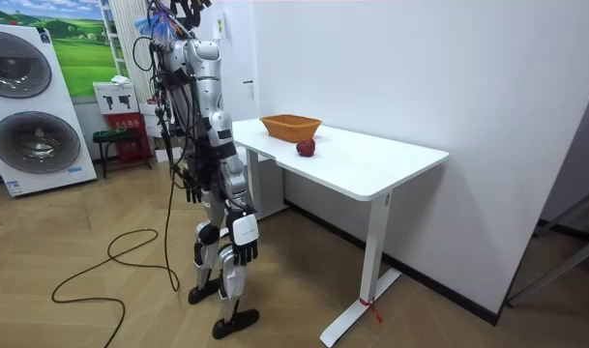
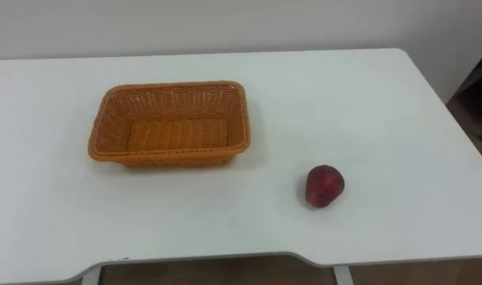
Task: Pick and place apple
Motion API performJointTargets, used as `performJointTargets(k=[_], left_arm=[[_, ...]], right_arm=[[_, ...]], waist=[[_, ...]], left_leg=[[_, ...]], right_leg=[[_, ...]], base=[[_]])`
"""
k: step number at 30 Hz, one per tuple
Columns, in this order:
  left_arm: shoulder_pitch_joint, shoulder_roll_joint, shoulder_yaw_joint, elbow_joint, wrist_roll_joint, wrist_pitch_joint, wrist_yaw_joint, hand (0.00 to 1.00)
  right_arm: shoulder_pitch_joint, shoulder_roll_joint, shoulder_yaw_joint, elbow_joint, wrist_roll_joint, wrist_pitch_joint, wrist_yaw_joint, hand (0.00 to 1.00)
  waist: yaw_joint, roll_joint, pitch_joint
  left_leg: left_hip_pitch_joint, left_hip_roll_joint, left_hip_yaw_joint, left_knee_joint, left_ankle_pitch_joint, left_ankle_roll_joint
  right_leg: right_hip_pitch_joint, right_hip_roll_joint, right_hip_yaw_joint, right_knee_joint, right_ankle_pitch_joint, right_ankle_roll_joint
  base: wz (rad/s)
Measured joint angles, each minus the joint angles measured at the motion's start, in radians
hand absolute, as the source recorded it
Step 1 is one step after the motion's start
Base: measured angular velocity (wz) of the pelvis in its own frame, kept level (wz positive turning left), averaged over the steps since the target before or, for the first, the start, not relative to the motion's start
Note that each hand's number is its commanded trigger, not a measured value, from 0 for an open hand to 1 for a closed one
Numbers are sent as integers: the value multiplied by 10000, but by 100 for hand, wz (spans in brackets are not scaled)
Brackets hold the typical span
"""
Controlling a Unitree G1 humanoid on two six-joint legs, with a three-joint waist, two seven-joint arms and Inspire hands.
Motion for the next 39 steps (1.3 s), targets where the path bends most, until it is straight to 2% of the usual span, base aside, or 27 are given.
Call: performJointTargets(k=[8, 11, 14, 16, 17, 19, 22, 23, 25, 26, 27, 28, 30, 32, 34, 35, 37, 39], left_arm=[[-1, 0, 3, 0, -1, -12, 88, 0], [-60, -11, 21, -23, -4, -24, 249, 0], [-85, -19, 140, 3, 1, -106, 331, 0], [-76, -20, 417, 19, -15, -226, 459, 0], [-68, -19, 521, 19, -31, -247, 491, 0], [53, 27, 847, -6, -361, -416, 657, 0], [311, 73, 1181, -205, -712, -659, 862, 0], [343, 78, 1270, -215, -766, -737, 911, 0], [429, 107, 1634, -219, -974, -994, 1082, 0], [430, 114, 1724, -244, -984, -1057, 1141, 0], [439, 144, 1790, -294, -990, -1180, 1255, 0], [446, 170, 1802, -297, -982, -1283, 1330, 0], [440, 244, 1791, -315, -984, -1413, 1336, 0], [442, 272, 1771, -350, -984, -1482, 1332, 0], [455, 271, 1769, -363, -977, -1496, 1342, 0], [455, 271, 1768, -363, -977, -1495, 1346, 0], [428, 319, 1751, -368, -968, -1503, 1348, 0], [430, 349, 1722, -339, -973, -1514, 1352, 0]], right_arm=[[-12, 10, -18, 11, 346, -46, -213, 0], [76, 22, -129, 54, 1284, -22, -506, 0], [160, 55, -828, 57, 2524, 8, -1044, 0], [221, 52, -2275, -312, 4964, -122, -1672, 0], [214, 53, -2575, -482, 5590, -209, -1817, 0], [208, 88, -3577, -1237, 8069, -659, -2383, 0], [203, 97, -4573, -2246, 10543, -1141, -3225, 0], [168, 110, -4808, -2466, 10849, -1242, -3413, 0], [204, 201, -5596, -3615, 12035, -1716, -4327, 0], [204, 203, -5675, -3822, 12203, -1881, -4538, 0], [221, 203, -5821, -4116, 12402, -2256, -4930, 0], [152, 205, -5977, -4389, 12393, -2516, -5375, 0], [129, 200, -6080, -4669, 12314, -2863, -6050, 0], [113, 204, -6238, -5008, 12186, -3063, -6772, 0], [109, 198, -6275, -6084, 11531, -3151, -7922, 0], [109, 199, -6277, -6476, 11331, -3202, -8182, 0], [65, 153, -6251, -7802, 10546, -3579, -9082, 0], [-46, 66, -6229, -8364, 9568, -3852, -9691, 0]], waist=[[9, -35, -6], [-3, -56, -1], [-39, -72, 35], [-115, -94, 76], [-186, -99, 83], [-453, -113, 86], [-596, -142, 89], [-607, -143, 86], [-684, -175, 61], [-715, -189, 54], [-790, -194, 55], [-846, -233, 22], [-873, -244, 1], [-859, -260, -7], [-826, -251, -8], [-830, -250, -9], [-853, -241, -29], [-844, -272, -50]], left_leg=[[15, -1, 10, -6, 1, 0], [39, -1, 19, -9, 0, 0], [33, 0, 30, 4, 1, 0], [53, 1, 61, -2, 1, 0], [46, 1, 58, -5, 1, 0], [51, -1, 51, 12, 0, 0], [86, -1, 89, -5, 0, 0], [98, -1, 106, -16, 0, 0], [69, -3, 118, -32, 0, 0], [40, -3, 116, -24, 1, 0], [6, -3, 108, -14, 1, 0], [14, -3, 106, -19, 1, 0], [16, -3, 108, -10, 2, 0], [17, -5, 120, -6, 2, 0], [-26, -15, 226, -5, 2, 1], [-52, -18, 243, 1, 2, 1], [-222, -19, 222, 78, 3, 3], [-244, -25, 161, 84, 3, 3]], right_leg=[[32, -1, 1, 3, -3, -1], [21, 1, 12, -5, -8, 2], [42, 1, 34, 27, -9, 1], [38, 12, 117, 43, -9, 1], [42, 15, 137, 33, -9, 1], [76, 20, 146, 3, -9, 1], [15, 23, 181, 5, -11, 1], [17, 23, 190, 6, -12, 1], [40, 22, 188, 7, -19, 8], [27, 23, 185, 6, -19, 8], [9, 23, 173, 7, -19, 7], [19, 23, 176, 7, -19, 8], [23, 23, 171, 11, -20, 6], [10, 21, 187, 33, -20, 6], [-176, 19, 331, 196, -60, 12], [-214, 18, 350, 222, -68, 13], [-336, 22, 372, 228, -66, 12], [-329, 21, 349, 223, -67, 12]], base=[[0], [0], [0], [-5], [0], [4], [-1], [-5], [0], [0], [0], [0], [0], [-3], [-14], [-14], [2], [10]])
